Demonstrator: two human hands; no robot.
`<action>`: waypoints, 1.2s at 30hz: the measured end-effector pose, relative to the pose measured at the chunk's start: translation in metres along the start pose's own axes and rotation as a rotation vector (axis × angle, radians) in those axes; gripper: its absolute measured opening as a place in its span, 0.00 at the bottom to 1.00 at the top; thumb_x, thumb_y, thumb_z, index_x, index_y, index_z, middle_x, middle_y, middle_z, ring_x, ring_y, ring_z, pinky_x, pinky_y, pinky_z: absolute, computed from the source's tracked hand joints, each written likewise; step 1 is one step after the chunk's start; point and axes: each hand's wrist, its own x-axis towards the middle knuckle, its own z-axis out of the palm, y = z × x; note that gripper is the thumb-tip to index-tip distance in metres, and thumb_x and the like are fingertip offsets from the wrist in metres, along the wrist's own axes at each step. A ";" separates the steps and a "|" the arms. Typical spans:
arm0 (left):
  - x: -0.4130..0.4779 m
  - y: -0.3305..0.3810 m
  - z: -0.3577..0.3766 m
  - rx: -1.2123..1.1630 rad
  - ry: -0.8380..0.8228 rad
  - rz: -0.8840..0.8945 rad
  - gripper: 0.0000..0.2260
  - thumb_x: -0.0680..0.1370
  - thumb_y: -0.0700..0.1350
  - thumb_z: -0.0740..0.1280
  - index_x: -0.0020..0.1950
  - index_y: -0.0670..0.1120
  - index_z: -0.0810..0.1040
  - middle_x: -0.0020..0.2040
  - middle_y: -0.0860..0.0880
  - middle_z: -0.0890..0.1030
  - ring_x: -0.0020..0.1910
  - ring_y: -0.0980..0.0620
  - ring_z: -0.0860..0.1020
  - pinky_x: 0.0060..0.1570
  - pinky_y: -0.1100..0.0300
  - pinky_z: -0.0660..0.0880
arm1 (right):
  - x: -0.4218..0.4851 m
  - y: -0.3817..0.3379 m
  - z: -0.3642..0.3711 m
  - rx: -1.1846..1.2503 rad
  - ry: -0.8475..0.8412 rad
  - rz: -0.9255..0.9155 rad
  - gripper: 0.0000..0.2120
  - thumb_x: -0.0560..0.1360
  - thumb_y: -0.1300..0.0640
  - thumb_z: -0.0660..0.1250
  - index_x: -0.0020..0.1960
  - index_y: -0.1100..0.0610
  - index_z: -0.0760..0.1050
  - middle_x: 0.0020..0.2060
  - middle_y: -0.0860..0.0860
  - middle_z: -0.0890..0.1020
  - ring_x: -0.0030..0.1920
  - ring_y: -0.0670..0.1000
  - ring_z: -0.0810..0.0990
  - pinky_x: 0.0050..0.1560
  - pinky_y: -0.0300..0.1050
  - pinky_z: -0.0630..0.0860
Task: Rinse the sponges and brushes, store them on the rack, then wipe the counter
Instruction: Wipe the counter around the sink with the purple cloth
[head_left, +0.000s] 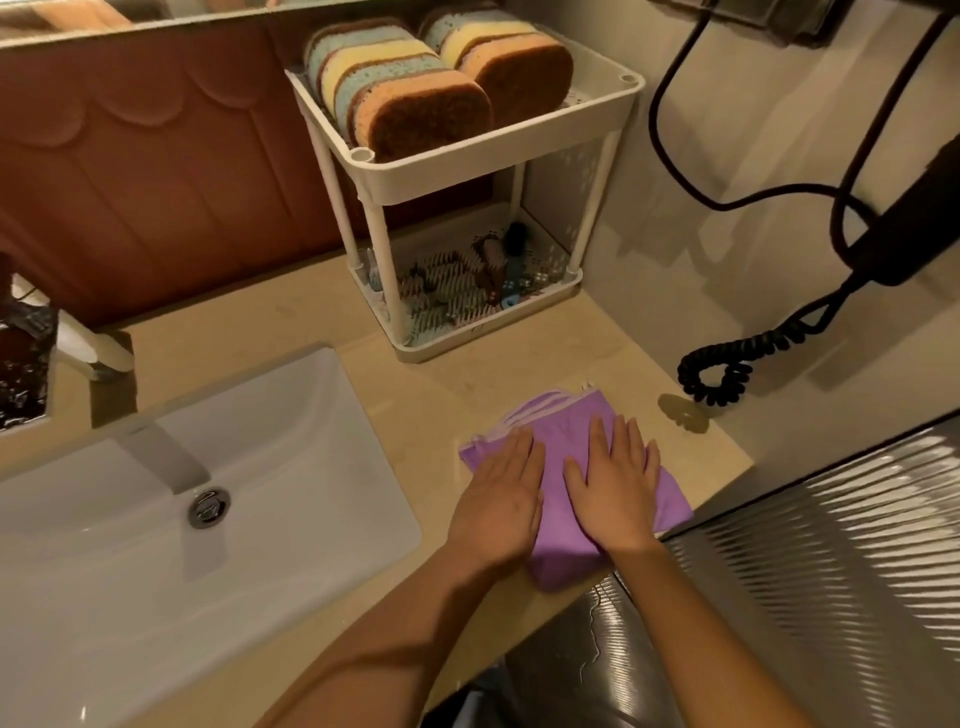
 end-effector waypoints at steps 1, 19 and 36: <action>0.005 0.000 0.000 -0.015 -0.069 0.005 0.23 0.74 0.48 0.54 0.64 0.42 0.77 0.65 0.45 0.77 0.63 0.50 0.76 0.63 0.57 0.70 | 0.002 -0.002 0.001 0.003 0.051 -0.003 0.36 0.73 0.42 0.40 0.76 0.60 0.53 0.75 0.60 0.56 0.76 0.58 0.50 0.73 0.53 0.41; 0.074 -0.026 0.012 -0.156 0.074 -0.012 0.30 0.77 0.59 0.47 0.75 0.46 0.60 0.76 0.44 0.59 0.76 0.45 0.56 0.70 0.51 0.45 | 0.058 -0.016 0.014 0.017 0.195 0.071 0.28 0.77 0.47 0.49 0.71 0.60 0.67 0.67 0.63 0.71 0.67 0.63 0.71 0.66 0.60 0.67; 0.167 -0.055 -0.011 0.013 0.090 0.003 0.28 0.75 0.54 0.50 0.71 0.44 0.68 0.72 0.45 0.69 0.71 0.47 0.67 0.67 0.52 0.64 | 0.163 -0.027 0.008 -0.036 0.195 0.032 0.29 0.76 0.45 0.48 0.69 0.59 0.70 0.66 0.63 0.73 0.66 0.63 0.73 0.66 0.59 0.67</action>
